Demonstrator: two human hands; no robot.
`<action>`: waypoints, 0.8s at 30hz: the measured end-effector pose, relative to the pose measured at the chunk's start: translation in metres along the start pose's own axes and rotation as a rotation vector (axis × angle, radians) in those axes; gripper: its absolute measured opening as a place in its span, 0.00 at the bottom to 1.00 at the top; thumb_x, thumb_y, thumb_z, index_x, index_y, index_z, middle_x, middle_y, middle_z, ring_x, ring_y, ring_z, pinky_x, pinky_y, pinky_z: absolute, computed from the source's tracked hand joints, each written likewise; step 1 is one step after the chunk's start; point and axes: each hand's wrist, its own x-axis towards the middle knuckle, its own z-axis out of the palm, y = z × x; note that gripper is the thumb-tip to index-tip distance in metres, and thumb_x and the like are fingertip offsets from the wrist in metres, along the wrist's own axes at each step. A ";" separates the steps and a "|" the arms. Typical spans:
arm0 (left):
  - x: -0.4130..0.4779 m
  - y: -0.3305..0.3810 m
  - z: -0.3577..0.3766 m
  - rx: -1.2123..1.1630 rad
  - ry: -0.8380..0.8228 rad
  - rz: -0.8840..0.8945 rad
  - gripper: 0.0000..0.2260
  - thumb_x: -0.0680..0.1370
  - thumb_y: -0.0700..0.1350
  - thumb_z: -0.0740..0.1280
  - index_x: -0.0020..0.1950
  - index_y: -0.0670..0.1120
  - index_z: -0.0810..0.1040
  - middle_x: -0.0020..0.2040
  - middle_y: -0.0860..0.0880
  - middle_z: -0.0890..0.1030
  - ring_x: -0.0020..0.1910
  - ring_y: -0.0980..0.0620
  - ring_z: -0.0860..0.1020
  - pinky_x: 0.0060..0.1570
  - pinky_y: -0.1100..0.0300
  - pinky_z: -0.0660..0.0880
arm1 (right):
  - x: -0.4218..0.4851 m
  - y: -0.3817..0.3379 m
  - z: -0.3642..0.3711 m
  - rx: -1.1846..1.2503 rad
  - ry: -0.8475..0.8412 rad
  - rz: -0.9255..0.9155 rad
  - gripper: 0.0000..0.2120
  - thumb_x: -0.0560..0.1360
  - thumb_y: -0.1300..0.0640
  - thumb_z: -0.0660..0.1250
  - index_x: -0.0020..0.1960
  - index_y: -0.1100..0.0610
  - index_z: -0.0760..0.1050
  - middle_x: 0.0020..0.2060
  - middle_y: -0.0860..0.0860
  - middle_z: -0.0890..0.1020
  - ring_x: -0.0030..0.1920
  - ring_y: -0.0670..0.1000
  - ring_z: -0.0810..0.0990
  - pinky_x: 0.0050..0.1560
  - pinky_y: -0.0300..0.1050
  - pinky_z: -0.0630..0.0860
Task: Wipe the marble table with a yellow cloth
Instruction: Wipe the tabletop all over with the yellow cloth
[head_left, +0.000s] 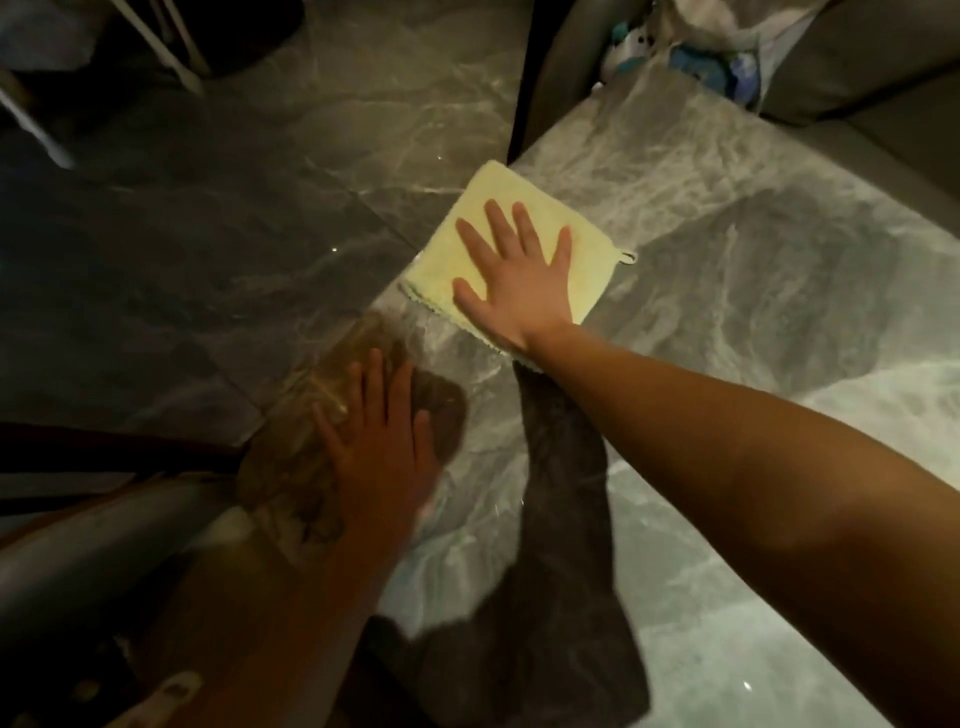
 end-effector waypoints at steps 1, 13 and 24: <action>-0.001 0.000 -0.002 -0.064 0.014 -0.014 0.26 0.78 0.53 0.46 0.74 0.48 0.64 0.76 0.44 0.62 0.76 0.44 0.58 0.70 0.35 0.46 | -0.016 -0.002 0.002 -0.001 -0.006 -0.016 0.32 0.78 0.36 0.49 0.78 0.43 0.48 0.79 0.50 0.46 0.78 0.56 0.40 0.70 0.72 0.40; -0.042 0.058 -0.006 -0.166 0.004 0.361 0.25 0.77 0.51 0.52 0.73 0.46 0.66 0.76 0.44 0.62 0.76 0.46 0.57 0.71 0.38 0.45 | -0.316 -0.021 0.042 0.089 -0.017 -0.205 0.34 0.73 0.38 0.59 0.77 0.45 0.58 0.78 0.51 0.55 0.78 0.57 0.49 0.71 0.72 0.43; -0.183 0.200 0.043 0.122 -0.324 1.095 0.24 0.81 0.56 0.47 0.77 0.55 0.49 0.79 0.53 0.44 0.77 0.51 0.39 0.72 0.40 0.37 | -0.553 0.029 0.050 0.022 -0.105 0.041 0.32 0.73 0.39 0.60 0.75 0.46 0.61 0.79 0.50 0.53 0.78 0.57 0.48 0.70 0.73 0.50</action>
